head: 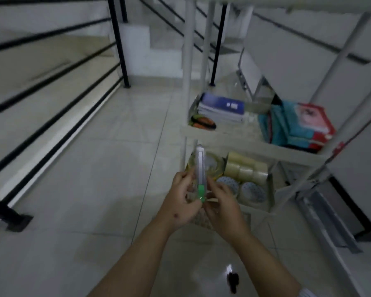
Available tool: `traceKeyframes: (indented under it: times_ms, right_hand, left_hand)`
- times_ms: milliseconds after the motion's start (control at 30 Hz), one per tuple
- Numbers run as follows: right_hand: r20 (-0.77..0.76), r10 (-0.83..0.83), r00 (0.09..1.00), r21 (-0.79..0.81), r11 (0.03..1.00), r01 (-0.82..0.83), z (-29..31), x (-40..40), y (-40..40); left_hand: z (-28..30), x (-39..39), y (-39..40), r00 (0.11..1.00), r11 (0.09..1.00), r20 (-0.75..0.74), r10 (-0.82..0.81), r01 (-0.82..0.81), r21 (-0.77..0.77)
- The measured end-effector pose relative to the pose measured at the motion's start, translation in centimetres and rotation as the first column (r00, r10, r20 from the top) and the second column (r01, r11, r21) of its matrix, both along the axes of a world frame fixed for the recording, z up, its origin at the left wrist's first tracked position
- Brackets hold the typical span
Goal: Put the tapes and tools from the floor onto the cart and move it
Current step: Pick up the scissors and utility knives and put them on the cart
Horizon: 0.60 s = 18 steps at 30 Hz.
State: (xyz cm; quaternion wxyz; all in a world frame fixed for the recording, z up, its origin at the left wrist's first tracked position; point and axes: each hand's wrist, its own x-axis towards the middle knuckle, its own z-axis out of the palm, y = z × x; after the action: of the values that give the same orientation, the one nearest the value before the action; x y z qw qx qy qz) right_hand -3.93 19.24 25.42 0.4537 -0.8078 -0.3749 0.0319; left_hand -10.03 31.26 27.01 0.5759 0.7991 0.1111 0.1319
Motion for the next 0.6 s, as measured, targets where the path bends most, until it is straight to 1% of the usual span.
traceKeyframes:
  times_ms: [67,133,200,267,333,400,500,600]
  right_hand:
    - [0.068,-0.052,0.996,0.015,0.999,0.051,3.7,1.2,-0.5]
    - [0.153,-0.097,0.983,0.027,0.995,0.094,6.8,2.8,-1.2]
    - [0.206,-0.134,0.969,0.025,0.991,0.132,9.5,4.5,-1.7]
    - [0.237,-0.149,0.96,0.012,0.989,0.15,11.6,6.1,-2.2]
    - [0.253,-0.158,0.955,-0.011,0.986,0.166,13.2,7.6,-2.5]
    - [0.264,-0.176,0.948,-0.037,0.981,0.192,14.0,8.9,-2.9]
    - [0.253,-0.241,0.937,-0.098,0.957,0.273,14.1,10.6,-2.8]
    - [0.208,-0.281,0.937,-0.131,0.941,0.311,14.2,11.8,-2.3]
  left_hand:
    - [4.2,1.6,-0.2,0.999,0.995,0.025,-0.029,0.027,0.092]
    - [7.7,3.6,-0.5,0.997,0.988,0.054,-0.047,0.038,0.15]
    - [10.4,5.7,-0.9,0.994,0.983,0.085,-0.061,0.045,0.177]
    - [12.5,7.8,-1.5,0.995,0.984,0.082,-0.059,0.044,0.173]
    - [13.7,10.0,-1.9,0.998,0.985,0.038,-0.056,0.049,0.165]
    - [14.3,12.1,-2.2,0.997,0.978,-0.023,-0.069,0.073,0.197]
    - [14.4,14.7,-2.2,0.985,0.961,-0.122,-0.119,0.145,0.235]
    - [13.5,16.4,-2.2,0.967,0.938,-0.182,-0.181,0.225,0.262]
